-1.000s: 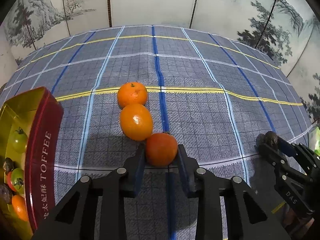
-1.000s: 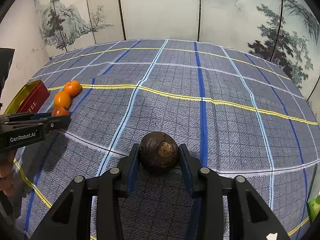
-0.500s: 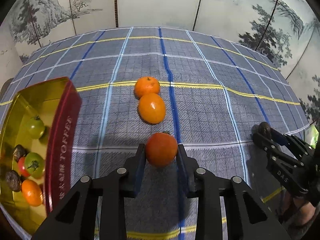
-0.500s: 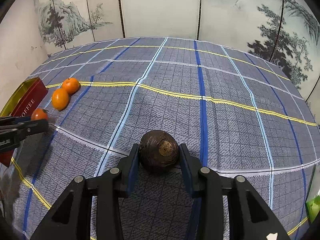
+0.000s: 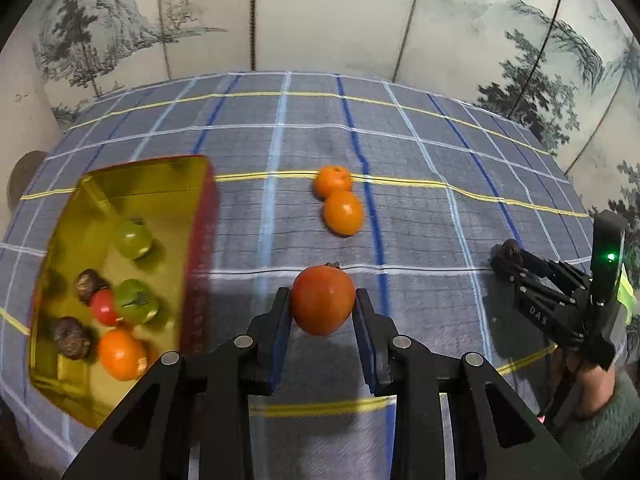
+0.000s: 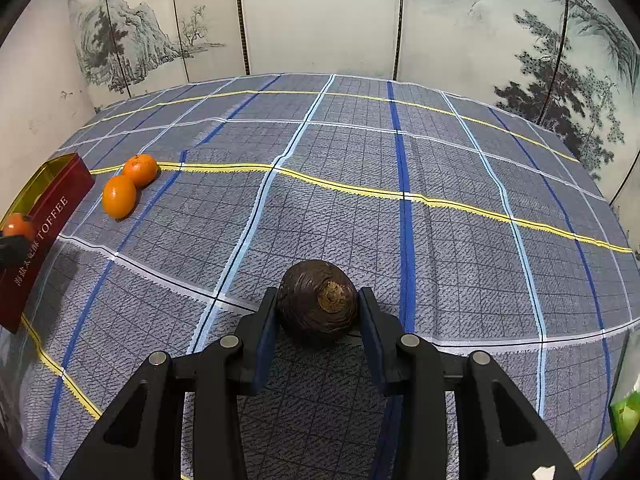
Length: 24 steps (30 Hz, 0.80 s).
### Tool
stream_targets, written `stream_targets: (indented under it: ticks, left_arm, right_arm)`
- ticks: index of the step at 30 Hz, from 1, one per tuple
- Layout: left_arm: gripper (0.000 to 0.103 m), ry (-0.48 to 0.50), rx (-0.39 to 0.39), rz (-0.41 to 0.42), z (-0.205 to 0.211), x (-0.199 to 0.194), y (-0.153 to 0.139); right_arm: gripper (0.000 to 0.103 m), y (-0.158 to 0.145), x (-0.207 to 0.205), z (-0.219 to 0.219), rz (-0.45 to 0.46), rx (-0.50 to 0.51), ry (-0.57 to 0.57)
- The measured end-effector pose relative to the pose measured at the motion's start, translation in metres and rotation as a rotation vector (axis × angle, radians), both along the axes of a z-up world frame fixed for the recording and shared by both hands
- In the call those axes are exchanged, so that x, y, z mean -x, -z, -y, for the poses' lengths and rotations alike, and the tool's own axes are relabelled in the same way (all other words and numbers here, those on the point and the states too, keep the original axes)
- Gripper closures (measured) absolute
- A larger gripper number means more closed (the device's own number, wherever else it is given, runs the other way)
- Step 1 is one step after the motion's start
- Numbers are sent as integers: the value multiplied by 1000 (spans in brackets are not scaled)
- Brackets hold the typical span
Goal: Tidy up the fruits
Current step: 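Carry the red tomato over the gold tin with the left gripper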
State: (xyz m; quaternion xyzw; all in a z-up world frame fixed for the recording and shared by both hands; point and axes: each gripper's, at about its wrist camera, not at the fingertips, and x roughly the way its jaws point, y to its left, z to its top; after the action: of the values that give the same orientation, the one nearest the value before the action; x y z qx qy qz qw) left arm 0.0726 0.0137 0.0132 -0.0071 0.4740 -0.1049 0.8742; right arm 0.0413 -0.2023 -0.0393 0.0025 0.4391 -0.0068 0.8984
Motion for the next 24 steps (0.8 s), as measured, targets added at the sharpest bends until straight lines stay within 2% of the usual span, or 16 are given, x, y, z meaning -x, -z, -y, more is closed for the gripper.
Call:
stream_targets:
  ticks: [8, 15, 24]
  left_arm:
    - [71, -109, -32, 37, -71, 15, -19]
    - [71, -213, -49, -3, -131, 21, -11]
    - [71, -239, -75, -59, -155, 29, 9]
  right_arm:
    - [67, 0, 0, 0, 0, 0, 0]
    - [67, 0, 0, -1, 0, 0, 1]
    - [67, 0, 0, -1, 0, 0, 1]
